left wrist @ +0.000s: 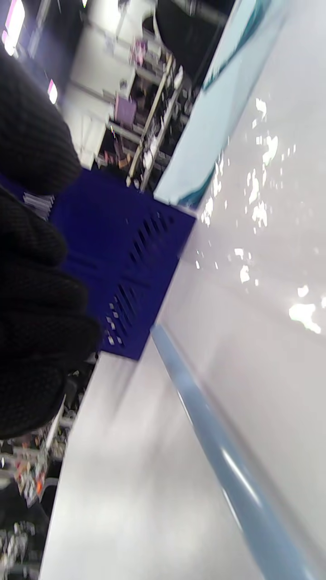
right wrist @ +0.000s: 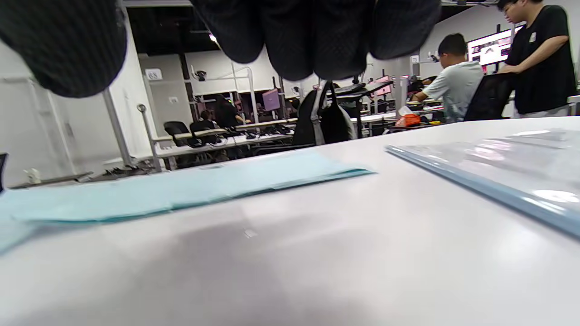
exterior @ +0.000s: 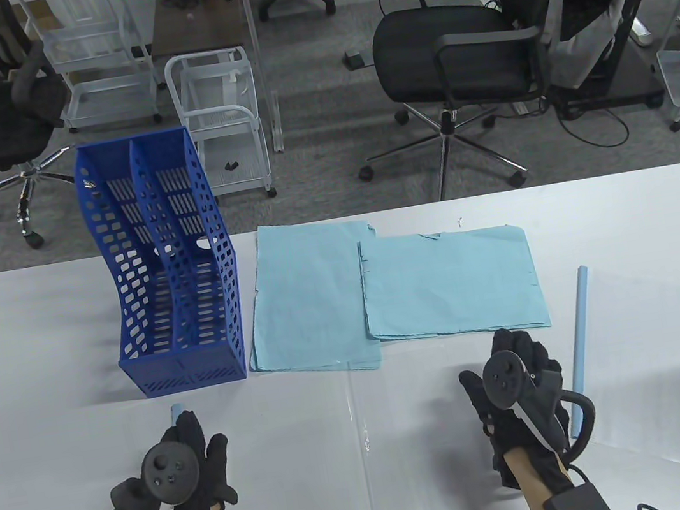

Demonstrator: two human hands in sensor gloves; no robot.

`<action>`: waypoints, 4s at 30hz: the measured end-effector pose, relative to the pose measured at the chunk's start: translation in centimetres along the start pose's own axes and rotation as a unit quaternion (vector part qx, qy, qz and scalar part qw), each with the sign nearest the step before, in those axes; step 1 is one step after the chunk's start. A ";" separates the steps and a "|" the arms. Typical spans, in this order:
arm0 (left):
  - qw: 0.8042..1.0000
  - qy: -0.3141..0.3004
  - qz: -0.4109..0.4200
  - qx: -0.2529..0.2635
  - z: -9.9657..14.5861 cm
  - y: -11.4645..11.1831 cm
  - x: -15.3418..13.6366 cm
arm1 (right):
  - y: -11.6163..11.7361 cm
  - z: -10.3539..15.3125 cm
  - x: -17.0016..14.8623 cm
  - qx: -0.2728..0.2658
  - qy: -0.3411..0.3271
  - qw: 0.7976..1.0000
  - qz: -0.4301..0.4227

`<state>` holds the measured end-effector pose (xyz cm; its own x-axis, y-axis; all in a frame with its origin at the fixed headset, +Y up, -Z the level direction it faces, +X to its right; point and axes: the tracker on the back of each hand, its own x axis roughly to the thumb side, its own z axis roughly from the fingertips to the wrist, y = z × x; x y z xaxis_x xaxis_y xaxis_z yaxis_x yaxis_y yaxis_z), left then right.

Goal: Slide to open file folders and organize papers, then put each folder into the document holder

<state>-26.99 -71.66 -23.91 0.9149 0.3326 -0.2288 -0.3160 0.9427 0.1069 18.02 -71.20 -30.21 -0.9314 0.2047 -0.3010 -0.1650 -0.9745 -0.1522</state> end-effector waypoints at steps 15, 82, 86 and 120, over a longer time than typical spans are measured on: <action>0.987 -0.115 -0.068 -0.094 1.0 -2.6 3.3 | 7.8 -11.5 6.9 0.208 -0.009 0.977 0.043; 0.979 -0.095 0.021 -0.178 -0.4 -3.2 1.8 | 7.9 -13.5 5.5 0.109 0.003 0.993 0.052; 0.979 -0.097 0.025 -0.176 -0.4 -3.1 1.8 | 6.9 -13.2 5.4 0.078 0.001 0.996 0.033; 0.744 -0.239 0.543 -0.306 -1.7 -3.9 0.8 | -3.6 5.1 6.8 0.351 -0.289 0.696 -0.555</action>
<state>-25.43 -75.06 -26.14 -0.0254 0.9980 0.0575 -0.8563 0.0079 -0.5165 10.59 -66.81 -26.88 -0.0444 0.9944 0.0956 -0.8166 -0.0912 0.5699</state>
